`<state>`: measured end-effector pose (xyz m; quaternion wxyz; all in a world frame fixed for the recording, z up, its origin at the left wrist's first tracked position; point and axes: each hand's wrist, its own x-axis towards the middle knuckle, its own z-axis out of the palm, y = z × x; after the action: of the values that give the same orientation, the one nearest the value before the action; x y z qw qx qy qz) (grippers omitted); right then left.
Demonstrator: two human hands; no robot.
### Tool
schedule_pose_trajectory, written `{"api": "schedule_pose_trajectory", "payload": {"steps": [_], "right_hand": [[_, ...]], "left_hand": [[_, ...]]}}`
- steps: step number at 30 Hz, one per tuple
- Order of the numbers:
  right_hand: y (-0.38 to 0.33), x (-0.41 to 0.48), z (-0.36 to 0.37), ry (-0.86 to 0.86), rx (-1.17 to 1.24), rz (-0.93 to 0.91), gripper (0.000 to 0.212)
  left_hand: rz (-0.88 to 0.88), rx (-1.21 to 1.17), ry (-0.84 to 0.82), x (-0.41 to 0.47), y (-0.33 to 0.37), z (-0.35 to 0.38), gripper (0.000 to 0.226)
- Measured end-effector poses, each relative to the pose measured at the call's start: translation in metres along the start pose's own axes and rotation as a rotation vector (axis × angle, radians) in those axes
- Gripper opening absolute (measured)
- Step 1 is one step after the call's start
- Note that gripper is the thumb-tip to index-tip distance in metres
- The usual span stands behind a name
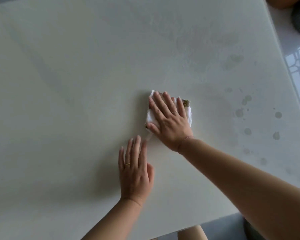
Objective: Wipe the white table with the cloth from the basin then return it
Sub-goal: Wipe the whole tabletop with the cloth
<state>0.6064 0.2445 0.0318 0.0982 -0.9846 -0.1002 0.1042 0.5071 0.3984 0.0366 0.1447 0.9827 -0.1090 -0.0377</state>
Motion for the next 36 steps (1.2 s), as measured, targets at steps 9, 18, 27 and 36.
{"api": "schedule_pose_trajectory", "payload": {"steps": [9,18,27,36], "right_hand": [[0.033,0.043,-0.010,0.124,0.126,0.754,0.068],[0.048,0.067,-0.015,0.064,-0.098,-0.081,0.072],[0.018,0.116,-0.014,0.160,0.044,0.448,0.069],[0.098,0.158,-0.043,0.072,-0.062,0.153,0.069]], "left_hand": [[-0.228,-0.011,0.152,0.174,-0.022,-0.018,0.056],[-0.303,0.071,0.105,0.196,-0.045,-0.001,0.063],[-0.331,0.070,0.098,0.198,-0.040,-0.006,0.065],[-0.336,0.079,0.079,0.199,-0.040,-0.007,0.064]]}}
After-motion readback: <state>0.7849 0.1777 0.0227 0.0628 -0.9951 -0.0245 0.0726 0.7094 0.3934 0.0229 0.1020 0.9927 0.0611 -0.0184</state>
